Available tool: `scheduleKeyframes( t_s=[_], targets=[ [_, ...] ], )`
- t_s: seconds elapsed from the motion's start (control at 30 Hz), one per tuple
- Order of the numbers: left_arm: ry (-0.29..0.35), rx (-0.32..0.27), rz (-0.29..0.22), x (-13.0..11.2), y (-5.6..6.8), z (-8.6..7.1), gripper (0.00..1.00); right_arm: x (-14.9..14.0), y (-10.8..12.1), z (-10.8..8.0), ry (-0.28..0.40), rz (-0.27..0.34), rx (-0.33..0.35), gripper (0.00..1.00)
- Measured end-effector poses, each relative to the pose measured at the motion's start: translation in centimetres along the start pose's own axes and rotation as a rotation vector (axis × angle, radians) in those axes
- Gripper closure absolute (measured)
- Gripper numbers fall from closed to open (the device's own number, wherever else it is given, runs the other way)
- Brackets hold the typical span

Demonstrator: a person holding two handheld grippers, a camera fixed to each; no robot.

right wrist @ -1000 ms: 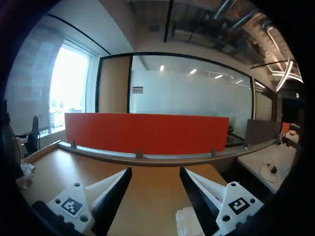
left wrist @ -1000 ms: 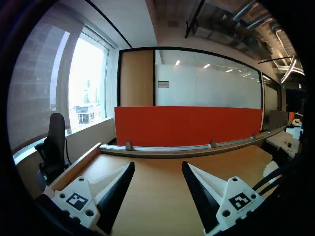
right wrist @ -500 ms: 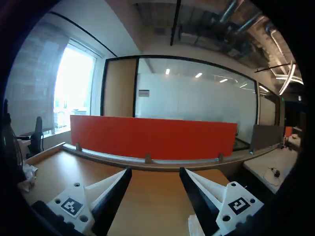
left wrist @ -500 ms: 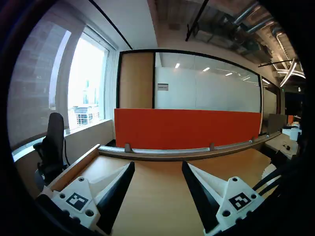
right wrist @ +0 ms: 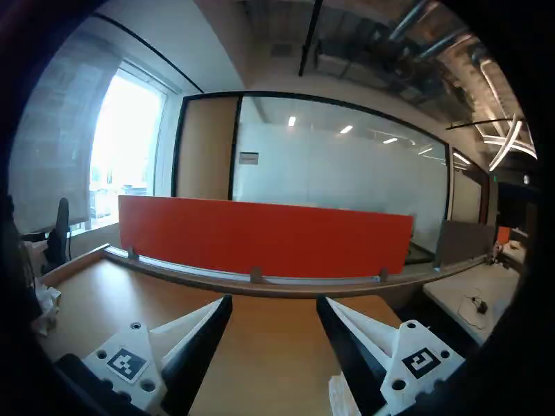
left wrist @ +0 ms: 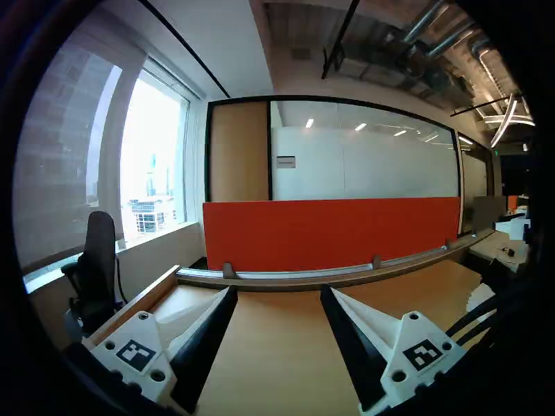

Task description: Fold towel

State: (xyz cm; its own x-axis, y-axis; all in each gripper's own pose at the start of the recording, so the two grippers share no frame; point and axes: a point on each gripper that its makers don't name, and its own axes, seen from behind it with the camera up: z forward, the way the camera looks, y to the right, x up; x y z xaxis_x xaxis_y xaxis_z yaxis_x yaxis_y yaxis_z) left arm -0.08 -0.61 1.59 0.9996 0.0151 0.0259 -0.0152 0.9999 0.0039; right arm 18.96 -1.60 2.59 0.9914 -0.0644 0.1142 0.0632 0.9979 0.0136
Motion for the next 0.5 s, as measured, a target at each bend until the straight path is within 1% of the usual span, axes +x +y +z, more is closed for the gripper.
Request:
scheduleKeyframes(
  t_s=[0.1,0.27,0.37,0.5],
  targets=[
    [0.008,0.002,0.001,-0.5,-0.1,-0.1,0.12,0.2,-0.4,-0.2,-0.006,-0.003,0.000,0.07],
    [0.026,-0.009,0.003,-1.8,0.1,-0.3,0.12,0.8,-1.0,-0.6,0.008,0.000,0.004,0.07],
    [0.032,-0.017,0.013,-2.9,0.2,-0.5,0.12,1.0,-1.3,-0.8,0.022,0.014,0.008,0.07],
    [0.050,-0.023,0.023,-4.2,0.3,-0.5,0.12,0.9,-1.3,-1.0,0.040,0.050,0.003,0.05]
  ],
)
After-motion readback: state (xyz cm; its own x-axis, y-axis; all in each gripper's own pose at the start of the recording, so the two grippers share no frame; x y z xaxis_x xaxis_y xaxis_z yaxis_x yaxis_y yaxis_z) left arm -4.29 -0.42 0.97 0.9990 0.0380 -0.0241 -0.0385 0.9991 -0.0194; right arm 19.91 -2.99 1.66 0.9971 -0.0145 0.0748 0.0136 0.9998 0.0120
